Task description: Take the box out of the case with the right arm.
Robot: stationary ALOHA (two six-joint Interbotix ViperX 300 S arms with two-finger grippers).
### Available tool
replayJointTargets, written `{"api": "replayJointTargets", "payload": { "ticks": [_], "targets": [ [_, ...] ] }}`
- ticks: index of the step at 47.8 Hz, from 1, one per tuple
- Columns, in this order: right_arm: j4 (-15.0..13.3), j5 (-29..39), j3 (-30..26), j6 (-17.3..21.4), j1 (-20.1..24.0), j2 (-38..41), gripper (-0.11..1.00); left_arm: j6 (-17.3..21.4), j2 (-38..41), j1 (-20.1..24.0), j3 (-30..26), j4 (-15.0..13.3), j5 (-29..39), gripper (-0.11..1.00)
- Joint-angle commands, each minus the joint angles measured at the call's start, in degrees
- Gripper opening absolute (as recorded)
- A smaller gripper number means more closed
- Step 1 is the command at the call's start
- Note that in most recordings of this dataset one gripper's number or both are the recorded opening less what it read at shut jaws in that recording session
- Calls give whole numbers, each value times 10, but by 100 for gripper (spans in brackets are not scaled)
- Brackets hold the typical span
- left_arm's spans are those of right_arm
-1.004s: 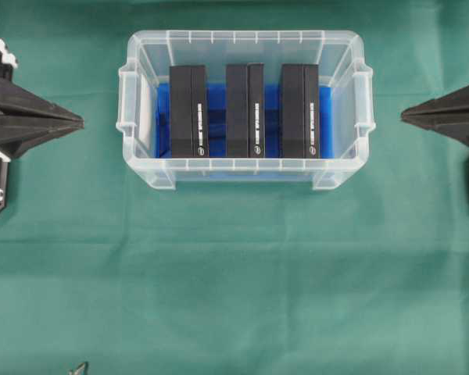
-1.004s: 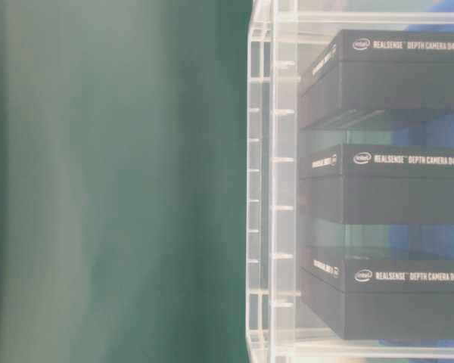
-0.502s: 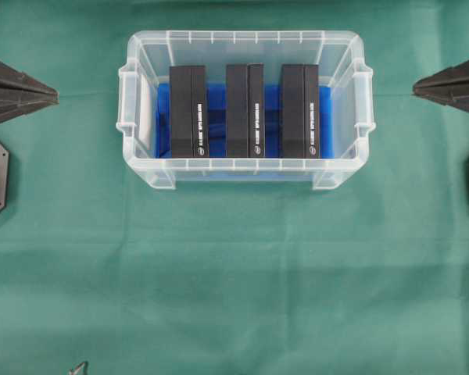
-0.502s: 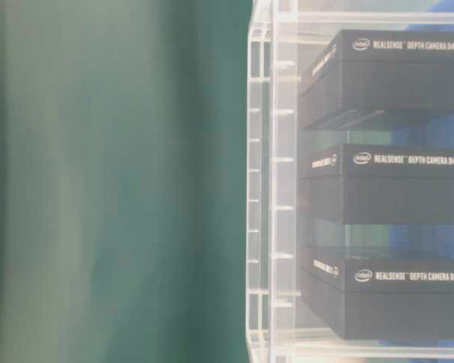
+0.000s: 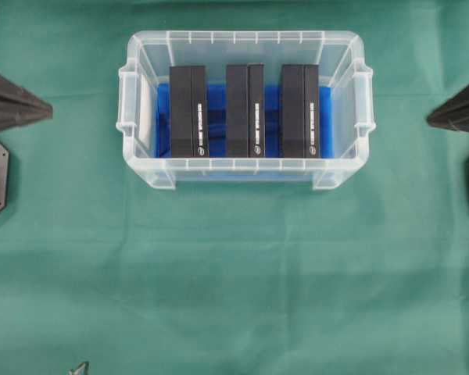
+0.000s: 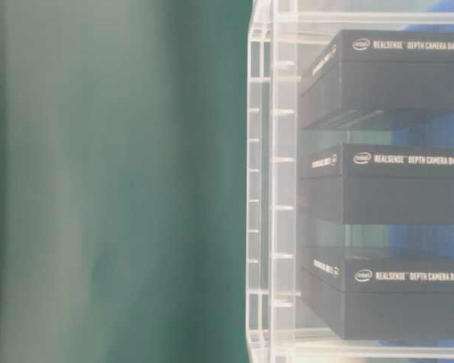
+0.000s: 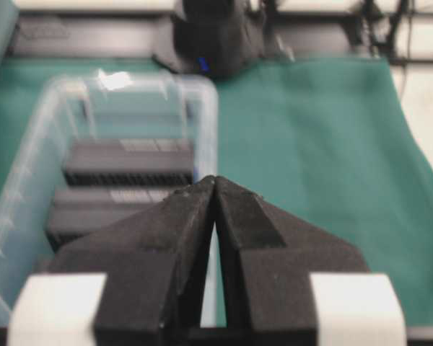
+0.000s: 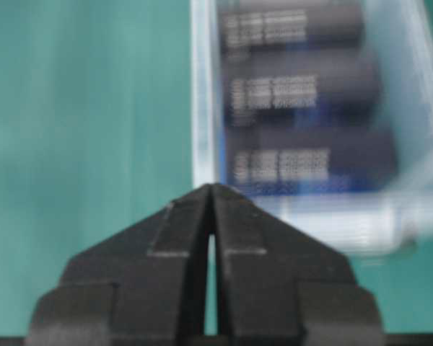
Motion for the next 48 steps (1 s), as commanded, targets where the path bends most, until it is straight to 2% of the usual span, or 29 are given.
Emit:
{"api": "replayJointTargets", "payload": {
  "ticks": [1,3,8,12,19,31,35,39,42,45,48],
  "targets": [
    [-2,120,-34,13,0,21,0,-25,19,-15,-26,-2,94,0],
    [-2,183,-42,21,0,33,0,-44,29,-19,-37,-2,151,0],
    [-2,262,-52,32,0,54,0,-84,52,-29,-69,-2,281,0],
    [-2,287,-54,33,0,62,0,-102,64,-33,-90,-2,349,0],
    [-2,289,-55,34,0,62,0,-112,79,-34,-120,-2,434,0],
    [-2,290,-57,35,0,63,0,-111,89,-35,-134,-2,459,0],
    [-2,289,-58,50,0,64,0,-110,90,-35,-134,-2,461,0],
    [-3,288,-58,92,0,66,0,-111,90,-35,-134,-2,461,0],
    [-3,290,-58,144,0,70,0,-111,90,-35,-134,-2,461,0],
    [-3,291,-58,214,0,76,0,-111,91,-34,-134,-2,461,0],
    [-3,292,-58,305,0,84,0,-111,91,-34,-134,-2,461,0]
  ]
}}
